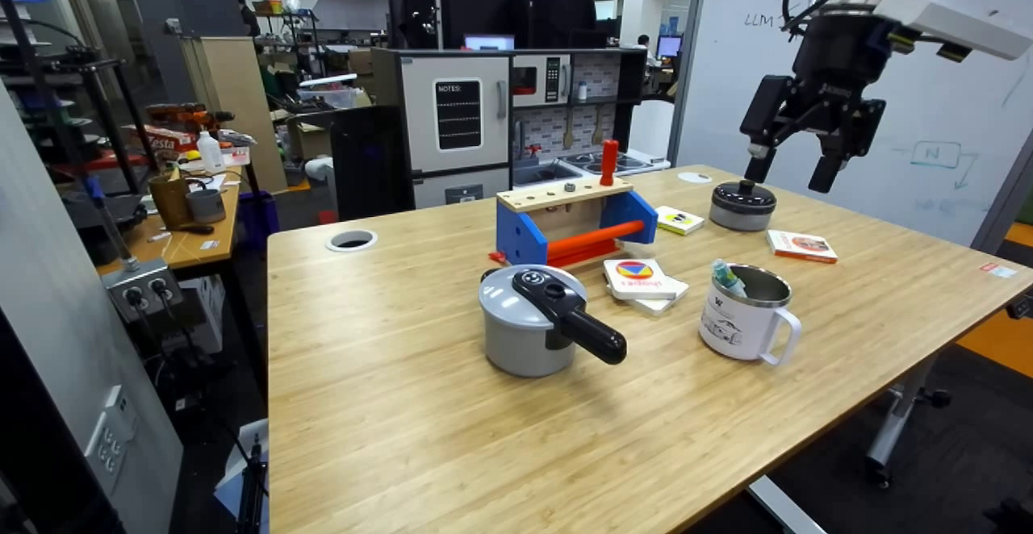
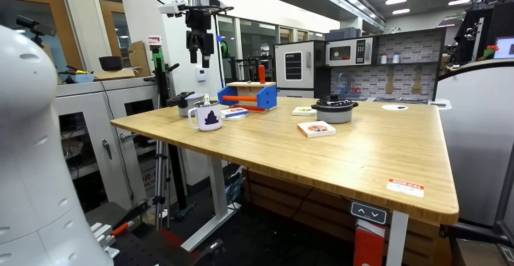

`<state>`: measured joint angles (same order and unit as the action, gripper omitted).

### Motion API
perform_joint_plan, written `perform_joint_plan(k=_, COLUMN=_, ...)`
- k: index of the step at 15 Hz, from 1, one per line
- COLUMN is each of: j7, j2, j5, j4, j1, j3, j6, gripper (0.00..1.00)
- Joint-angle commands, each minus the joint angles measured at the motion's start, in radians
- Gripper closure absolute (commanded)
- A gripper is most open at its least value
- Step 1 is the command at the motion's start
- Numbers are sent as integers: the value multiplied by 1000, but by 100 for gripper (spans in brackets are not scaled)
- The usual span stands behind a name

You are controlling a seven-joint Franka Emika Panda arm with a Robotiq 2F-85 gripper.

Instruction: Remove the marker from the mug cup and place it on the table

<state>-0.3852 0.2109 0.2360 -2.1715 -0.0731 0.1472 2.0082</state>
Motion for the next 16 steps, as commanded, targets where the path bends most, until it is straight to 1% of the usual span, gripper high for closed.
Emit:
perform_joint_plan(k=1, j7=49, j2=-102, j5=34, j4=94, j1=-9, j3=-20, j6=-113, gripper=0)
perform_joint_plan(k=5, j7=48, j2=-189, j5=23, j4=176, j1=-20, j3=-13, j6=-190, gripper=0)
perform_joint_plan(k=9, j7=40, j2=-229, j5=29, j4=225, j1=-30, j3=-14, j6=-245, gripper=0)
perform_joint_plan(k=16, j7=24, j2=-257, j5=-18, j4=234, j1=-28, j3=-23, j6=-280, gripper=0)
